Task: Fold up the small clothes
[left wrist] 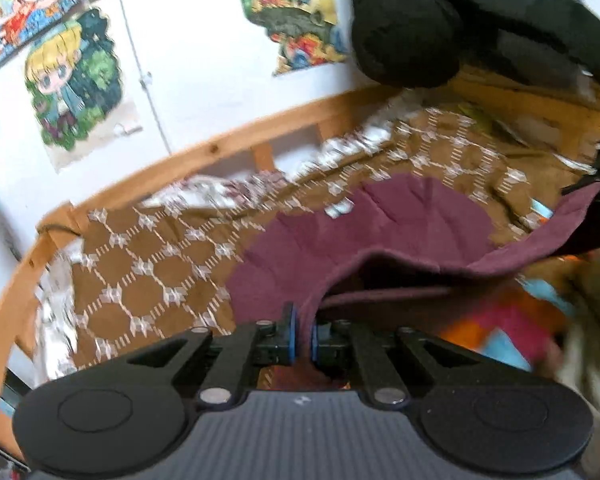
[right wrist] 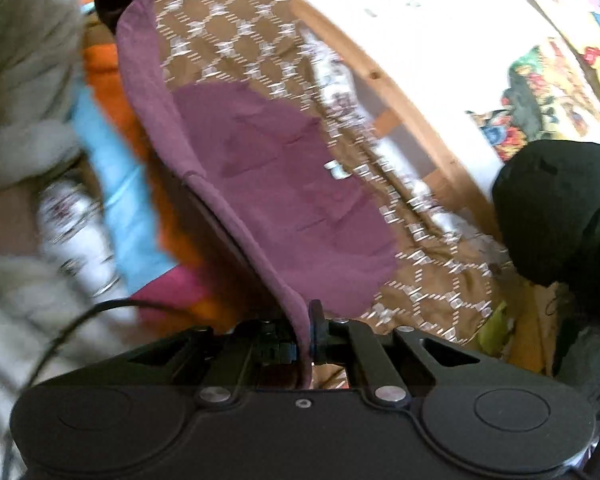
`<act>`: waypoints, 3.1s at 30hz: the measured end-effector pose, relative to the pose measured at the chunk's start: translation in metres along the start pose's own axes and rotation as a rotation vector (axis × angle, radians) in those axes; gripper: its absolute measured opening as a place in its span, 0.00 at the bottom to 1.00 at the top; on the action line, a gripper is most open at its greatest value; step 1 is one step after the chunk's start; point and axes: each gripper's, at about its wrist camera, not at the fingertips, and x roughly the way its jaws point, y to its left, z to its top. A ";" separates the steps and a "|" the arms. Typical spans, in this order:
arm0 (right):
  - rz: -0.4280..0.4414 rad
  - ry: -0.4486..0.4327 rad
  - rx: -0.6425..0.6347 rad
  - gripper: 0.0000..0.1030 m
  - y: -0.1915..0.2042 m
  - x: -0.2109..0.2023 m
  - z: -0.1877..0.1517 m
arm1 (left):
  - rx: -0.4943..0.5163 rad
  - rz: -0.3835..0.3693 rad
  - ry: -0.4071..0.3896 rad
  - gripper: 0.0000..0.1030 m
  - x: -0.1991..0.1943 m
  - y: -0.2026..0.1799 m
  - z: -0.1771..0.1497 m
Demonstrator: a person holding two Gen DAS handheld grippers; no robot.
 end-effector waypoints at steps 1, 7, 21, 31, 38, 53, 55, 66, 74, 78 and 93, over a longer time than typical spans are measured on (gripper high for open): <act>-0.022 -0.013 0.009 0.04 -0.007 0.008 0.006 | 0.003 0.018 -0.002 0.07 0.013 0.002 0.009; -0.104 -0.051 0.146 0.05 -0.065 0.078 0.030 | -0.082 0.065 0.014 0.07 0.107 0.032 0.060; -0.129 -0.105 0.550 0.06 -0.126 0.258 0.049 | -0.282 0.036 0.120 0.09 0.281 0.074 0.062; -0.056 -0.075 0.653 0.25 -0.121 0.293 0.039 | -0.475 -0.052 0.162 0.75 0.301 0.106 0.031; -0.009 -0.151 0.750 0.83 -0.124 0.272 0.029 | -0.483 -0.042 0.150 0.92 0.279 0.111 0.025; -0.013 -0.021 0.531 0.89 -0.074 0.297 0.031 | -0.375 0.051 0.268 0.94 0.293 0.089 0.009; -0.041 -0.017 0.487 0.73 -0.070 0.301 0.032 | -0.382 0.057 0.287 0.94 0.296 0.089 0.008; -0.205 -0.024 0.848 0.09 -0.132 0.287 0.001 | -0.475 0.065 0.293 0.99 0.297 0.102 0.004; -0.232 -0.020 0.960 0.53 -0.144 0.285 -0.020 | -0.500 0.064 0.299 0.99 0.297 0.105 0.003; -0.243 -0.037 0.880 0.75 -0.137 0.284 -0.010 | -0.501 0.065 0.301 0.99 0.297 0.105 0.003; -0.450 0.046 0.885 0.99 -0.143 0.286 -0.024 | -0.497 0.068 0.317 0.99 0.301 0.105 0.001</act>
